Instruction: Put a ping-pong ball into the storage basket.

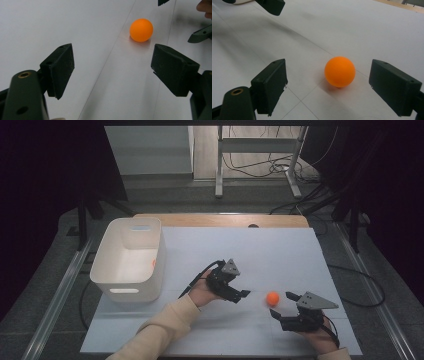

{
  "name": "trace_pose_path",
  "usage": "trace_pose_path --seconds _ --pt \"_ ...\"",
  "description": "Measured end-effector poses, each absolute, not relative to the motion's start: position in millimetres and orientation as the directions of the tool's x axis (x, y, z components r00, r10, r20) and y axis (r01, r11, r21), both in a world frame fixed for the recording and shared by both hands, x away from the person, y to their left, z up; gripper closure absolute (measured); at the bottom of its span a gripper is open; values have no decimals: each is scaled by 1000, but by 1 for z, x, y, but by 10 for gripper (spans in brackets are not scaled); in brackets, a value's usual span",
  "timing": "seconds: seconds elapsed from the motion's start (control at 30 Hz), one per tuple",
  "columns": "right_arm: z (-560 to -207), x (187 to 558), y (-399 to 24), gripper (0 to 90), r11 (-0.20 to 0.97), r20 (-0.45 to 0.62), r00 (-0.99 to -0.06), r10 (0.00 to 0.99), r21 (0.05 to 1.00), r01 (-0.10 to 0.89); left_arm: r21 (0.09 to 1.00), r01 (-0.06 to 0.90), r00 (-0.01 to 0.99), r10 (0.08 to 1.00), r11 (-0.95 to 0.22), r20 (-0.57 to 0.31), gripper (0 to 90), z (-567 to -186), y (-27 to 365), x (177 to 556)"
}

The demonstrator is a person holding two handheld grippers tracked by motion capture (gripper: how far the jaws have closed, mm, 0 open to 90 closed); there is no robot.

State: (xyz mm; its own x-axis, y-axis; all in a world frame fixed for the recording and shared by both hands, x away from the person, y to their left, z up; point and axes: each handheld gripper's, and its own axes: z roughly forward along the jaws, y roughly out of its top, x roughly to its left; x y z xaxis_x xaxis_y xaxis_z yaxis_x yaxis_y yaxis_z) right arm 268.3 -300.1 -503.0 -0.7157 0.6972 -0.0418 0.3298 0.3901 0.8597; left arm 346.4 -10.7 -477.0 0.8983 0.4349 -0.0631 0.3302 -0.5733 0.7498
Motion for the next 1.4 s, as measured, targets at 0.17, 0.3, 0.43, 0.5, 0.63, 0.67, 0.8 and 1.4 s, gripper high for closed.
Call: trace_pose_path --seconds 0.17,0.3,0.43,0.5,0.63,0.67,0.8,1.4 --pt "-503 269 -300 155 390 -39 -718 695 860 330 751 328 900 432 -573 -63 197 -478 -12 346" --pt "-503 268 -300 155 389 -40 -715 698 859 331 744 317 906 419 -588 -56 197 -482 -17 346" --pt "-503 269 -301 155 389 -38 -713 701 858 337 743 309 911 410 -594 -51 197 -486 -22 346" --pt "-503 269 -301 155 387 -36 -713 700 858 336 740 306 913 404 -599 -51 196 -488 -24 346" --pt "-503 269 -302 155 378 -30 -711 702 862 337 731 300 919 390 -613 -49 193 -494 -29 347" --pt "-503 269 -302 155 377 -30 -710 703 863 337 733 298 920 388 -611 -52 193 -495 -31 347" --pt "-503 268 -301 155 377 -30 -712 702 863 335 735 282 929 366 -616 -50 192 -498 -36 347" --pt "-500 268 -304 155 358 -27 -700 714 873 332 738 266 945 319 -620 -72 191 -508 -60 350"
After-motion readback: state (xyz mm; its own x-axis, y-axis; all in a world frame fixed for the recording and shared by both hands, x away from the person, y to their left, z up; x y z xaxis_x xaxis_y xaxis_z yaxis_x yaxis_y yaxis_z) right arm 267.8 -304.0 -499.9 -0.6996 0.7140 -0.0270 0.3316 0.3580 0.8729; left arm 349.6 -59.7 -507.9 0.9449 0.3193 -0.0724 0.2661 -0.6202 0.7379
